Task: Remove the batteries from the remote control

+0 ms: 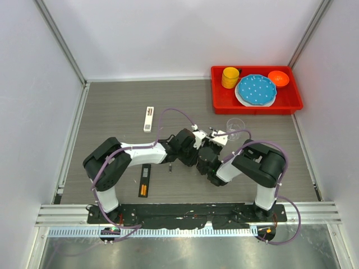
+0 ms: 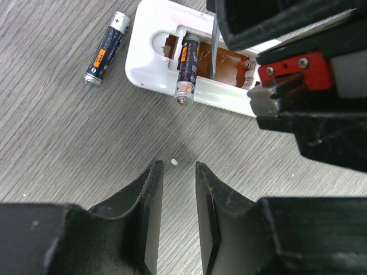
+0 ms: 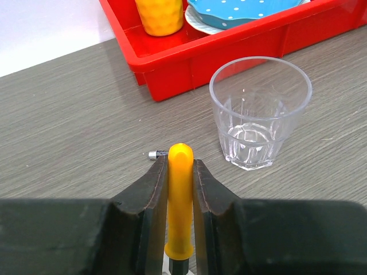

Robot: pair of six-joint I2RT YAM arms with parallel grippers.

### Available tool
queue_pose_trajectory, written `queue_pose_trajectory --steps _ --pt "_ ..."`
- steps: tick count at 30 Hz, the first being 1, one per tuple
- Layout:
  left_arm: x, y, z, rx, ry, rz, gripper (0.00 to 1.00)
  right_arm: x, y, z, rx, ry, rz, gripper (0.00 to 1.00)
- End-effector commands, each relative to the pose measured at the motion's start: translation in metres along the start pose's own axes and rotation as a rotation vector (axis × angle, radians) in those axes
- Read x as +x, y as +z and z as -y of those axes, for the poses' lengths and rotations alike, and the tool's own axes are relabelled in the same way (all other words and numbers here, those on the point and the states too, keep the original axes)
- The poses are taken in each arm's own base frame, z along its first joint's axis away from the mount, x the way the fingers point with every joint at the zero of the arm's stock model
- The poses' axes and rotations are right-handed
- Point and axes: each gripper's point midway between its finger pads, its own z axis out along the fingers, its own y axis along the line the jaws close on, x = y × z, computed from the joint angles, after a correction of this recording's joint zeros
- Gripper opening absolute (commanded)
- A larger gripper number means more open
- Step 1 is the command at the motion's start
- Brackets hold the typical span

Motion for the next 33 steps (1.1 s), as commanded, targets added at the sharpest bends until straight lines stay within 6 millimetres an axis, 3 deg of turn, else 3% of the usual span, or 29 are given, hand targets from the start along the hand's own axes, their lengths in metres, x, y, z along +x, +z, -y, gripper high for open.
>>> queue_pose_trajectory --steps 1,11,19,28,30,33 --pt "-0.001 0.002 0.004 0.015 0.006 -0.006 0.31 -0.035 -0.003 -0.009 0.002 0.288 0.053 0.01" --pt "-0.001 0.001 0.002 0.013 0.001 -0.003 0.30 -0.049 0.014 -0.028 -0.081 0.388 0.071 0.01" --pt "-0.003 -0.001 0.001 0.015 -0.005 0.007 0.30 -0.059 0.035 -0.025 -0.119 0.509 0.052 0.01" --pt "-0.008 -0.007 0.000 0.028 -0.021 0.037 0.31 -0.071 0.033 -0.043 -0.270 0.560 -0.009 0.01" --pt "-0.011 -0.014 0.000 0.040 -0.030 0.059 0.33 -0.070 0.029 -0.042 -0.289 0.542 -0.025 0.01" --pt "-0.020 -0.024 -0.003 0.062 -0.058 0.124 0.46 -0.071 0.022 -0.033 -0.313 0.516 -0.048 0.01"
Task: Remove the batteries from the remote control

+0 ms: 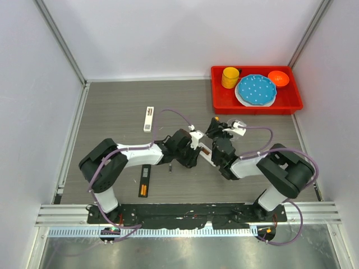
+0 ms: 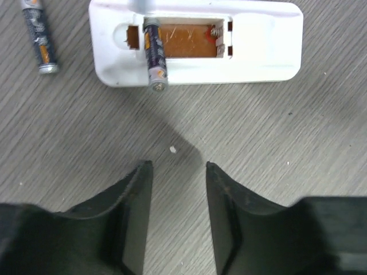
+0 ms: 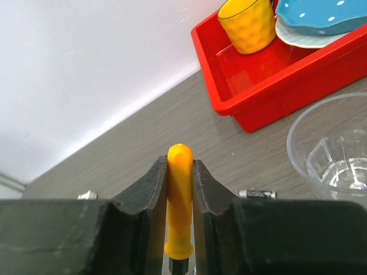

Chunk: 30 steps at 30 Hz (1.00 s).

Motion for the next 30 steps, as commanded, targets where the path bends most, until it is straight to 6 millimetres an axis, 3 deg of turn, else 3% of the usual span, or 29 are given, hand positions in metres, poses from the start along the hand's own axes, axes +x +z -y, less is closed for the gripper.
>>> queue_pose_trajectory --steps 1,2,8,12,18,23,27,29,30 --pt "-0.031 -0.027 0.003 0.058 -0.038 0.148 0.52 -0.012 -0.013 -0.004 -0.057 0.047 -0.037 0.01" --pt "-0.035 -0.032 0.001 0.071 -0.061 0.169 0.55 -0.021 -0.016 -0.006 -0.070 0.069 -0.037 0.01" --pt "-0.064 -0.072 0.017 0.162 -0.020 0.327 0.73 -0.021 -0.038 -0.005 -0.160 0.021 -0.189 0.01" --pt "-0.082 -0.096 0.050 0.353 -0.033 0.376 0.76 -0.033 -0.056 -0.020 -0.279 0.003 -0.263 0.01" --pt "-0.118 -0.119 0.080 0.532 -0.038 0.454 0.77 -0.039 -0.080 -0.048 -0.443 0.033 -0.364 0.01" --pt "-0.137 -0.114 0.084 0.563 -0.060 0.467 0.73 -0.055 -0.093 -0.060 -0.520 0.123 -0.355 0.01" --pt "-0.144 -0.103 0.086 0.584 -0.097 0.455 0.67 -0.054 -0.098 -0.061 -0.536 0.167 -0.364 0.01" --pt "-0.144 -0.096 0.088 0.612 -0.116 0.445 0.58 -0.055 -0.099 -0.062 -0.540 0.191 -0.365 0.01" --pt "-0.145 -0.096 0.090 0.624 -0.119 0.448 0.45 -0.055 -0.099 -0.063 -0.542 0.195 -0.367 0.01"
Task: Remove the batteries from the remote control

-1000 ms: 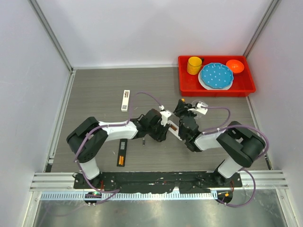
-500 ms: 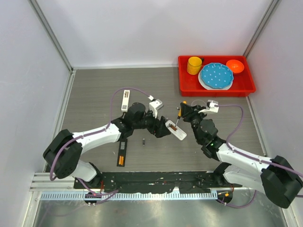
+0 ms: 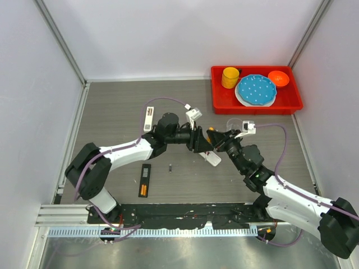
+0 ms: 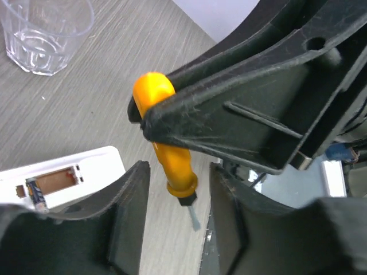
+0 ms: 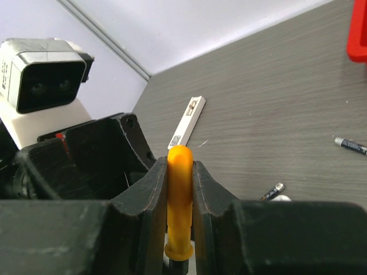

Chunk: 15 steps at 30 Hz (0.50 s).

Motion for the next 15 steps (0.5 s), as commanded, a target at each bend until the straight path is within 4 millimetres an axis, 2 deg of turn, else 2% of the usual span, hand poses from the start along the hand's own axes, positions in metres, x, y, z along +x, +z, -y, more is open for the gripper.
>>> queue_pose_trajectory --steps 1,2,3,5,6,8,9,10,12,13,15 --pt "-0.018 0.009 0.012 0.093 -0.012 0.048 0.38 -0.006 -0.002 -0.014 -0.063 0.065 0.014 0.01" --pt "-0.019 0.009 0.013 0.092 -0.009 0.053 0.31 -0.005 -0.002 -0.014 -0.057 0.063 0.007 0.01" --pt "-0.019 0.008 0.011 0.083 -0.005 0.056 0.16 -0.006 -0.002 -0.015 -0.058 0.059 0.004 0.01" --pt "-0.018 0.003 0.006 0.033 0.022 0.058 0.03 -0.004 -0.004 -0.013 -0.043 0.035 -0.014 0.01" --pt "-0.017 0.000 0.003 0.010 0.034 0.056 0.00 -0.006 -0.003 -0.015 -0.051 0.023 -0.018 0.05" --pt "-0.015 -0.007 -0.003 -0.050 0.049 0.042 0.00 -0.006 -0.002 -0.015 -0.039 -0.008 -0.040 0.26" --pt "-0.011 -0.011 -0.011 -0.103 0.041 0.028 0.00 -0.005 -0.002 -0.015 -0.039 -0.015 -0.053 0.33" --pt "-0.013 -0.015 -0.011 -0.122 0.054 0.028 0.00 -0.002 -0.002 -0.013 -0.033 -0.026 -0.075 0.46" --pt "-0.006 -0.020 -0.020 -0.182 0.064 -0.002 0.00 -0.005 0.001 -0.017 -0.043 -0.039 -0.085 0.61" --pt "-0.004 -0.023 -0.023 -0.199 0.069 -0.011 0.00 -0.004 0.001 -0.016 -0.052 -0.044 -0.106 0.75" --pt "0.003 -0.029 -0.026 -0.229 0.075 -0.040 0.00 -0.008 0.003 -0.021 -0.074 -0.040 -0.116 0.87"
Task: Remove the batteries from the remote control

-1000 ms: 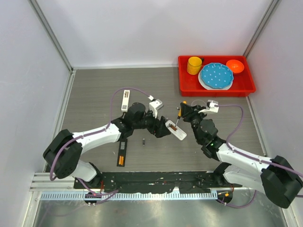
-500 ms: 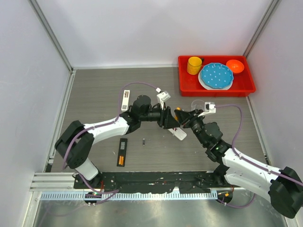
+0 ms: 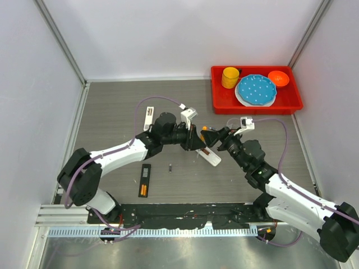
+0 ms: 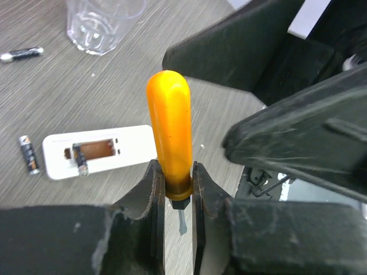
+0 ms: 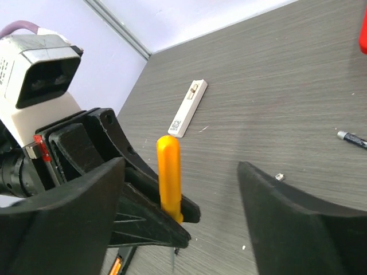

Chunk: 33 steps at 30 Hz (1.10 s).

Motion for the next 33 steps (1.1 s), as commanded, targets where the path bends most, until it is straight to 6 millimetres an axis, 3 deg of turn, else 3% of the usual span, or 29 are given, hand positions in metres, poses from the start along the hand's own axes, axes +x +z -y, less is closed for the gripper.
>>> queue_pose_trajectory --steps 1,3,4,5,8,12,16,23,27,28,29,31,32,33 --pt "-0.001 -0.018 -0.013 -0.111 0.074 -0.018 0.00 -0.016 0.004 -0.016 -0.073 -0.021 -0.037 0.96" --pt "0.003 -0.024 -0.012 -0.116 0.085 -0.036 0.00 -0.019 0.005 -0.022 -0.114 -0.014 -0.071 0.99" --pt "0.003 -0.027 -0.010 -0.110 0.092 -0.038 0.00 -0.021 0.008 -0.015 -0.102 -0.009 -0.084 1.00" --pt "0.002 -0.030 -0.006 -0.101 0.105 -0.038 0.00 -0.019 0.006 -0.027 -0.168 -0.004 -0.125 1.00" --pt "0.003 -0.037 -0.001 -0.094 0.132 -0.055 0.00 -0.017 0.007 -0.037 -0.256 0.007 -0.207 0.98" --pt "0.001 -0.044 0.007 -0.077 0.156 -0.074 0.00 -0.004 0.005 -0.057 -0.382 0.014 -0.324 0.74" --pt "-0.003 -0.046 0.014 -0.054 0.169 -0.087 0.00 0.002 0.002 -0.067 -0.452 0.051 -0.367 0.59" --pt "-0.013 -0.048 0.028 -0.004 0.184 -0.067 0.00 0.014 0.003 -0.063 -0.450 0.078 -0.421 0.37" --pt "-0.012 -0.047 0.030 0.011 0.187 -0.075 0.00 0.021 0.005 -0.064 -0.470 0.114 -0.451 0.34" --pt "-0.012 -0.047 0.030 0.008 0.187 -0.073 0.00 0.021 0.005 -0.066 -0.479 0.116 -0.455 0.28" --pt "-0.011 -0.047 0.029 0.004 0.185 -0.076 0.00 0.021 0.005 -0.067 -0.484 0.122 -0.461 0.14" --pt "-0.012 -0.048 0.027 -0.005 0.187 -0.071 0.00 0.022 0.007 -0.066 -0.481 0.120 -0.469 0.01" --pt "-0.012 -0.048 0.027 -0.011 0.190 -0.070 0.02 0.023 0.008 -0.062 -0.462 0.110 -0.468 0.01" --pt "-0.013 -0.048 0.021 -0.039 0.192 -0.061 0.12 0.023 0.008 -0.061 -0.450 0.101 -0.463 0.01"
